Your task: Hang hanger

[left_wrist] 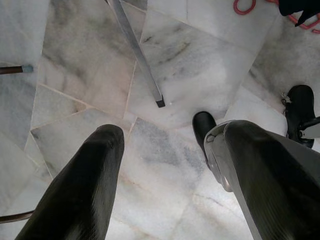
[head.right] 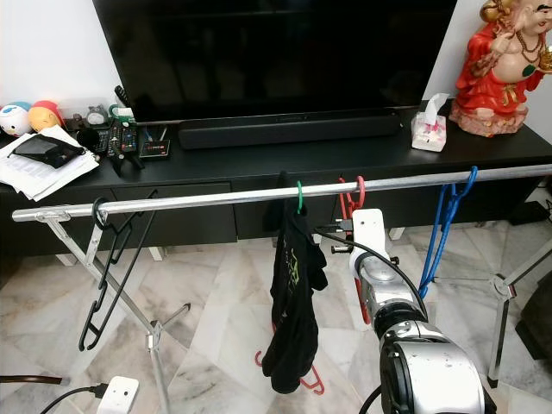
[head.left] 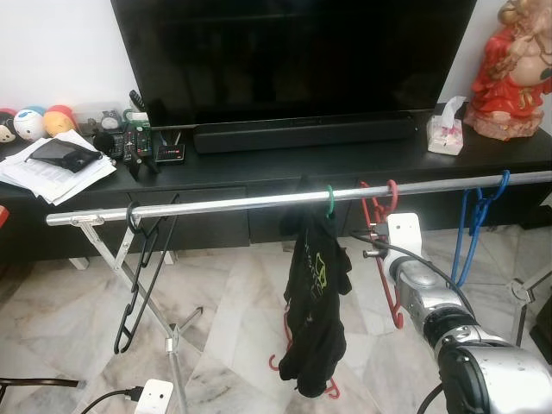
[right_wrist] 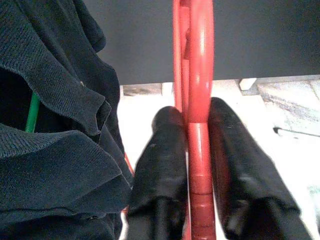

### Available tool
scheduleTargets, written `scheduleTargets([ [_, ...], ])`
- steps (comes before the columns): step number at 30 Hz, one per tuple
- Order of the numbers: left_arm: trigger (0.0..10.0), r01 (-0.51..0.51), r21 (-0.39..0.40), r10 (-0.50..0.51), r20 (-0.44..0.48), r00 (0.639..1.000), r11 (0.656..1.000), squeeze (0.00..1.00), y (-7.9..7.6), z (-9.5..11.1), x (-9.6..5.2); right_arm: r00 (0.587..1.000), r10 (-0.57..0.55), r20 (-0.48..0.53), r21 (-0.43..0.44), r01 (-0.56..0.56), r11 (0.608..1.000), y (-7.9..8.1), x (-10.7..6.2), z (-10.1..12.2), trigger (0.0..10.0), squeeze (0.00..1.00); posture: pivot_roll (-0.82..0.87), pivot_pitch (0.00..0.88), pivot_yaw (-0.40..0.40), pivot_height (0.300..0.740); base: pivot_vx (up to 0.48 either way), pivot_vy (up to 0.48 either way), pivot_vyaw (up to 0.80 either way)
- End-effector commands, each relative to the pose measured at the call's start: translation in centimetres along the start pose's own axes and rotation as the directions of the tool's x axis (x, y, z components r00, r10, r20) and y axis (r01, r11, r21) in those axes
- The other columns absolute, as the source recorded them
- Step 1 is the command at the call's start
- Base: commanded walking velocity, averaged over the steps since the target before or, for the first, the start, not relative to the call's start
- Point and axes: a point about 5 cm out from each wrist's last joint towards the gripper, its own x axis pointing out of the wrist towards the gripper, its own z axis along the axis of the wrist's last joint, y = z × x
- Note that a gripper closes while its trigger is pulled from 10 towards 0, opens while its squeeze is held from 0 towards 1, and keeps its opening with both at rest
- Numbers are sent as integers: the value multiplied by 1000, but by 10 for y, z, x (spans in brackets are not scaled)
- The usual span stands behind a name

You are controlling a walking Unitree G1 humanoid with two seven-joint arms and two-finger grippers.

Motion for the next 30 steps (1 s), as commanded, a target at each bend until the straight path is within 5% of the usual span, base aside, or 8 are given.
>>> scheduleTargets([
  [1, 10000, -2, 21, 3, -25, 1000, 1000, 0, 2, -6, -1, 1000, -4, 7, 22, 4, 1000, 0, 0, -2, 10000, 1000, -16, 0, 21, 740, 0, 0, 0],
  [18, 10000, -2, 23, 3, -23, 1000, 1000, 0, 2, -6, -1, 989, -35, 147, 72, 24, 997, -1, -2, 8, 10000, 1000, -16, 0, 23, 740, 0, 0, 0],
  [30, 10000, 4, 29, -3, -20, 1000, 1000, 0, 0, -7, -1, 918, -119, 378, 128, 76, 989, -7, -19, 0, 10000, 1000, -22, 0, 23, 740, 0, 0, 0],
])
